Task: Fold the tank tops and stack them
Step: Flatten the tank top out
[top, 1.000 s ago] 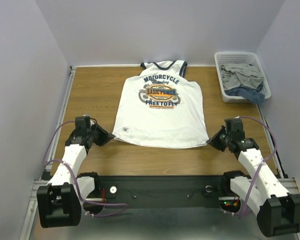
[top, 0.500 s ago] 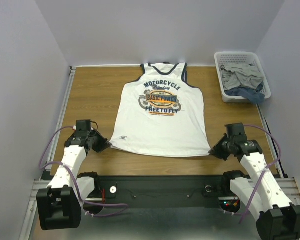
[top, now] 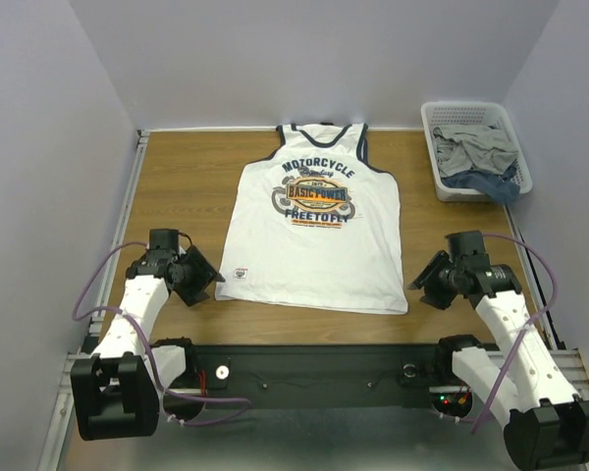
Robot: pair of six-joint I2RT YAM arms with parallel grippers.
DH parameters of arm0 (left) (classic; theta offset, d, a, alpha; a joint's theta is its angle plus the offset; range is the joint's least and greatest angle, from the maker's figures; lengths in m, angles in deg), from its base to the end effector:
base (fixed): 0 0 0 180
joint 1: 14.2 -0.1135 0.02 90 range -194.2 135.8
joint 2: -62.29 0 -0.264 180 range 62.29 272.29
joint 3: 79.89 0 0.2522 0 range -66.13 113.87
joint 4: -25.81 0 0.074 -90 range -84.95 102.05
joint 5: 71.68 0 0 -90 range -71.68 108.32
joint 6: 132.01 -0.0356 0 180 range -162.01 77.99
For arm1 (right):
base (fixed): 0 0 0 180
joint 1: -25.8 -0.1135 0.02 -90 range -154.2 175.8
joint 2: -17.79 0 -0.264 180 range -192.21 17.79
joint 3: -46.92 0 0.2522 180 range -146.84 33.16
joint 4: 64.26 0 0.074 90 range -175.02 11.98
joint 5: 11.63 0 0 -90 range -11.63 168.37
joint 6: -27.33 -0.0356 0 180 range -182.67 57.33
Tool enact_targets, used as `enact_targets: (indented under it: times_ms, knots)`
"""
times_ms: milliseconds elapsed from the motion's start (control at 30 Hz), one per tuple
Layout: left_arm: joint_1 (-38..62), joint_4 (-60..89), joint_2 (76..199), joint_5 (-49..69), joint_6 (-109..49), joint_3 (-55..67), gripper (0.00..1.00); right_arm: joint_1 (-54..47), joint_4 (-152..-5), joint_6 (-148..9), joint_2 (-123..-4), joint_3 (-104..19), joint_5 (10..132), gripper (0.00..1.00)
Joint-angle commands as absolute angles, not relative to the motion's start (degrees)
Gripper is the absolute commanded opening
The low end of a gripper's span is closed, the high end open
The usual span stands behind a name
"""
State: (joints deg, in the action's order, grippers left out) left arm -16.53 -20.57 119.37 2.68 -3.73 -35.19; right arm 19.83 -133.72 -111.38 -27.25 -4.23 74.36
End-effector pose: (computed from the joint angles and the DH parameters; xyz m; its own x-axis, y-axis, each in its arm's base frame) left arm 0.1793 -0.0023 0.1885 -0.7329 -0.6269 -0.2643 -0.4503 0.7382 -0.5022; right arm 0.1324 0.0163 0.2293 -0.6880 0.6817 -0.2490 0.5789 0.7224 0.3783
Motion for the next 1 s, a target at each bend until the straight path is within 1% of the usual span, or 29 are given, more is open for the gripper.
enact_targets:
  times_ms: [0, 100, 133, 167, 200, 233, 267, 300, 333, 367, 400, 433, 500, 533, 600, 633, 767, 967]
  knots:
    - [-16.40, -23.29, 119.77, 5.13, -7.56, -28.34, 0.69, 20.00, -126.72, -107.85, -30.10, -8.15, 70.55, 0.50]
    - [-16.48, -20.31, 120.64, 5.23, -7.91, -24.56, 0.67, 19.74, -120.84, -108.02, -33.70, -8.59, 70.81, 0.49]
    - [-16.40, -15.51, 121.34, 3.57, -8.52, -22.99, 0.61, 19.74, -116.56, -108.29, -35.98, -8.59, 71.33, 0.49]
    - [-16.40, -13.46, 122.57, 2.25, -8.53, -21.93, 0.60, 19.65, -114.43, -108.55, -36.00, -8.59, 71.95, 0.49]
    - [-15.70, -11.00, 125.63, -0.64, -8.01, -21.05, 0.58, 19.56, -112.15, -108.90, -39.65, -8.94, 72.30, 0.47]
    - [-14.91, -6.11, 127.66, -2.41, -8.44, -19.99, 0.53, 19.56, -107.34, -109.08, -41.43, -9.12, 72.39, 0.46]
    - [-14.38, -5.45, 130.03, -2.25, -8.27, -16.33, 0.47, 19.65, -105.11, -109.17, -43.88, -9.73, 72.92, 0.45]
    - [-9.68, -4.14, 134.49, -1.55, -8.00, -14.73, 0.46, 19.56, -103.09, -109.26, -48.09, -11.12, 73.62, 0.45]
    - [-7.54, -1.69, 136.62, -1.28, -8.09, -13.14, 0.45, 19.56, -99.85, -109.34, -50.56, -12.36, 74.67, 0.45]
    - [-5.60, -1.58, 140.65, 1.50, -7.83, -9.30, 0.45, 19.65, -98.51, -109.26, -54.94, -15.33, 77.12, 0.45]
    - [-3.41, -0.88, 142.25, 2.23, -7.39, -8.22, 0.43, 19.56, -97.54, -109.08, -54.98, -15.36, 78.01, 0.45]
    - [-0.69, 1.30, 143.75, 2.50, -6.08, -6.99, 0.41, 19.56, -95.53, -108.99, -60.12, -18.66, 81.33, 0.45]
    - [1.52, 3.07, 147.78, 2.24, -4.32, -6.97, 0.38, 19.56, -94.64, -107.77, -65.50, -22.63, 84.07, 0.45]
    - [3.88, 4.91, 149.46, 3.28, -3.09, -7.50, 0.37, 19.74, -94.02, -107.07, -70.05, -26.05, 85.82, 0.45]
    - [5.92, 5.98, 150.78, 4.25, -2.47, -8.20, 0.37, 19.74, -92.79, -106.19, -74.65, -29.23, 87.07, 0.44]
    - [6.97, 6.50, 151.32, 4.78, -2.12, -8.55, 0.37, 19.74, -92.00, -105.83, -79.37, -32.29, 86.90, 0.44]
    - [10.32, 7.74, 151.68, 7.59, -0.28, -13.72, 0.36, 19.74, -91.56, -105.12, -88.71, -38.11, 83.82, 0.41]
    - [12.51, 8.09, 150.27, 11.02, 2.54, -20.23, 0.36, 19.91, -91.56, -103.73, -95.58, -41.80, 85.66, 0.42]
